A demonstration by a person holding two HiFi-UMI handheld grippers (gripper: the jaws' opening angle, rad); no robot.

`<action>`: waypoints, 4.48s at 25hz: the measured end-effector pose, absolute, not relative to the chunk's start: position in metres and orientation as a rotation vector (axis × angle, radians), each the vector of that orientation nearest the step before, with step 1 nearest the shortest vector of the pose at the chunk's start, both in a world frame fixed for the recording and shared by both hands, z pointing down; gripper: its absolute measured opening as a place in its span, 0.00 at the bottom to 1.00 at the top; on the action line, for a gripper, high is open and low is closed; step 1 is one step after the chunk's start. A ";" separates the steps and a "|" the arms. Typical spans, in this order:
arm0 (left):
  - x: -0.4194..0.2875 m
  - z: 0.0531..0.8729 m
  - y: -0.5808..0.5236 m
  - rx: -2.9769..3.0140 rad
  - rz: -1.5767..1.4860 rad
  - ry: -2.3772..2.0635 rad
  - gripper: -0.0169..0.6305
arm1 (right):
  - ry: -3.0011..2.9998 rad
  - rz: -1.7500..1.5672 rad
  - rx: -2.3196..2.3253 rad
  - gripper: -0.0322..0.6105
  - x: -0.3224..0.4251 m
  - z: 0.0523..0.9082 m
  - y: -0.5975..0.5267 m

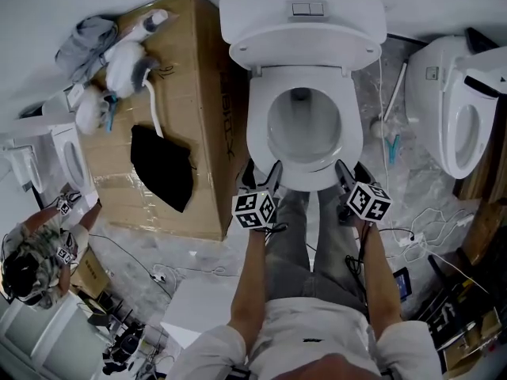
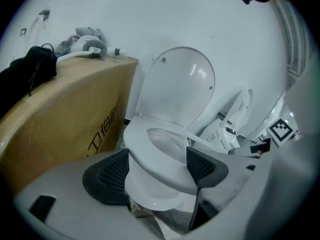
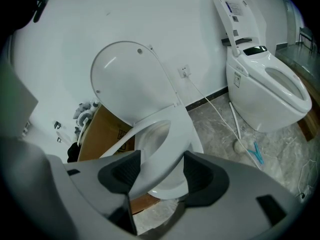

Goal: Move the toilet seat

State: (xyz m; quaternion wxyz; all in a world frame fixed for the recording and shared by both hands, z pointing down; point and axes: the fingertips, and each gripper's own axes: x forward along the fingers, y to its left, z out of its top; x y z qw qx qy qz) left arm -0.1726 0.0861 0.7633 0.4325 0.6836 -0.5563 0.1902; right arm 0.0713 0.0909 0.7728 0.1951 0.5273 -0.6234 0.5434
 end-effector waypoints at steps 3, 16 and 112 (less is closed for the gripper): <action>-0.172 0.755 0.081 1.716 0.473 -1.399 0.55 | -1.748 1.530 1.492 0.50 0.073 0.766 0.086; -0.176 0.716 0.052 1.710 0.331 -1.450 0.55 | -1.772 1.592 1.565 0.50 0.074 0.733 0.060; -0.129 0.578 -0.072 2.364 0.627 -1.358 0.42 | -2.328 0.670 1.198 0.49 0.022 0.565 -0.064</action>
